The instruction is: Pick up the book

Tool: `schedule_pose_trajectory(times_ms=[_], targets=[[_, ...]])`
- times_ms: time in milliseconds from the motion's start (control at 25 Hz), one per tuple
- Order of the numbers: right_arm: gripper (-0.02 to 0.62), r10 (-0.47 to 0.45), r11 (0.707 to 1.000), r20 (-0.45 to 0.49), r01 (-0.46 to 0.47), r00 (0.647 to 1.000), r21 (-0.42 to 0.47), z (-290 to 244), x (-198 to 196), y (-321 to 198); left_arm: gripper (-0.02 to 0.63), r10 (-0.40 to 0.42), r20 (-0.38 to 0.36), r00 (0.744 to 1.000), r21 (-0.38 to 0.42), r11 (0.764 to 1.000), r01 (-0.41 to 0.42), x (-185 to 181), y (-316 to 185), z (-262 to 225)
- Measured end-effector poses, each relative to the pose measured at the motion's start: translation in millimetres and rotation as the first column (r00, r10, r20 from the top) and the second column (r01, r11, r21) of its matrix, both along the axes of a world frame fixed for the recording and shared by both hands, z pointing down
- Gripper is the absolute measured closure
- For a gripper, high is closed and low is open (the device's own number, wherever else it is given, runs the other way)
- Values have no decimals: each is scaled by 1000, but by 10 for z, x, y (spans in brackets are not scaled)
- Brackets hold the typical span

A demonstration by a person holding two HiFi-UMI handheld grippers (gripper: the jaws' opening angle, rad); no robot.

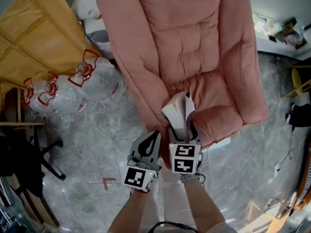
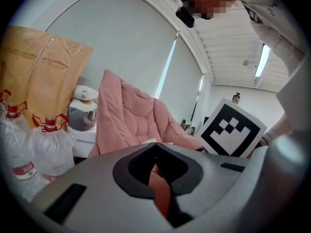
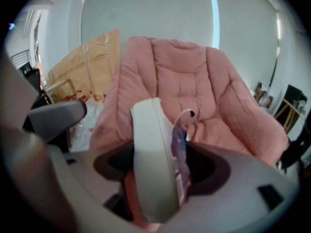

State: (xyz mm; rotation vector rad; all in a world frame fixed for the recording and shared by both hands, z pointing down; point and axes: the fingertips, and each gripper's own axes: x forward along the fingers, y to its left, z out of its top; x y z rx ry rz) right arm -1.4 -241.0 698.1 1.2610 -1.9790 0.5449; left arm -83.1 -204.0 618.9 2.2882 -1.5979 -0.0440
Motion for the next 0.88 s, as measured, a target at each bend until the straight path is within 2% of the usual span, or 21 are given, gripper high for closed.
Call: schedule_pose_trajectory(times_ms=[120, 240, 360, 680, 880], targets=[[275, -13, 1000, -25, 13, 1000, -10, 52, -27, -9, 591, -5, 1, 1000, -3, 1000, 5, -10, 12, 9], [275, -27, 999, -13, 27, 1000, -19, 77, -24, -40, 591, -4, 3, 1000, 3, 1000, 4, -8, 3, 4], [276, -42, 999, 37, 42, 998, -16, 65, 3, -65, 591, -8, -1, 1000, 2, 1000, 8, 0, -16, -9], [276, -8, 999, 172, 16, 985, -47, 91, 167, -69, 591, 8, -7, 1000, -2, 1000, -8, 114, -59, -3], [275, -19, 998, 218, 32, 976, -55, 71, 267, -68, 591, 8, -15, 1000, -6, 1000, -9, 173, -89, -46]])
